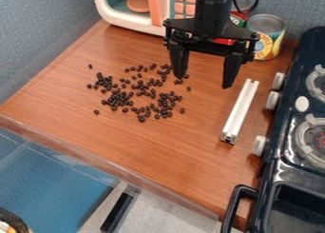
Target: Sweep into pile
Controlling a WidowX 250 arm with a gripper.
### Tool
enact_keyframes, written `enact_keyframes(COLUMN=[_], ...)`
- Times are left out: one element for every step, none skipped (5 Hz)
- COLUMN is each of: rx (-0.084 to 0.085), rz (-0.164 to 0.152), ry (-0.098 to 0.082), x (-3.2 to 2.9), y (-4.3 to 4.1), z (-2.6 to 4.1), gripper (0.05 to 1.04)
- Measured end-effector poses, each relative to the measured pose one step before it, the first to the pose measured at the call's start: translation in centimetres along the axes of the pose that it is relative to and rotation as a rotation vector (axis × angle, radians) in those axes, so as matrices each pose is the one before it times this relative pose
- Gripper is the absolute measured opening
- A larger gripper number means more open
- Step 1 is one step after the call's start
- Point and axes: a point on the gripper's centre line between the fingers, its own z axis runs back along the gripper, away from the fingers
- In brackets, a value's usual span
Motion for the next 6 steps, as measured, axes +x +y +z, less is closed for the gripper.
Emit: enact_keyframes(rx=[0.0109,0.0556,0.016,0.0361,-0.0088,-0.0113], rz=[0.0034,-0.0384,-0.0149,-0.0033,-0.0025,-0.0047], ry=[0.0255,-0.044,-0.0323,-0.0421,0.0002,0.0264], x=[-0.049,0.768,1.648,1.459,1.205,0.657], y=[0.066,-1.078,-1.266,-1.569,-1.349,-0.763], z=[-0.956,-1.593,-0.787,-0.411,-0.355,-1.267], gripper=[1.001,1.0,1.001,1.001,1.001,1.0])
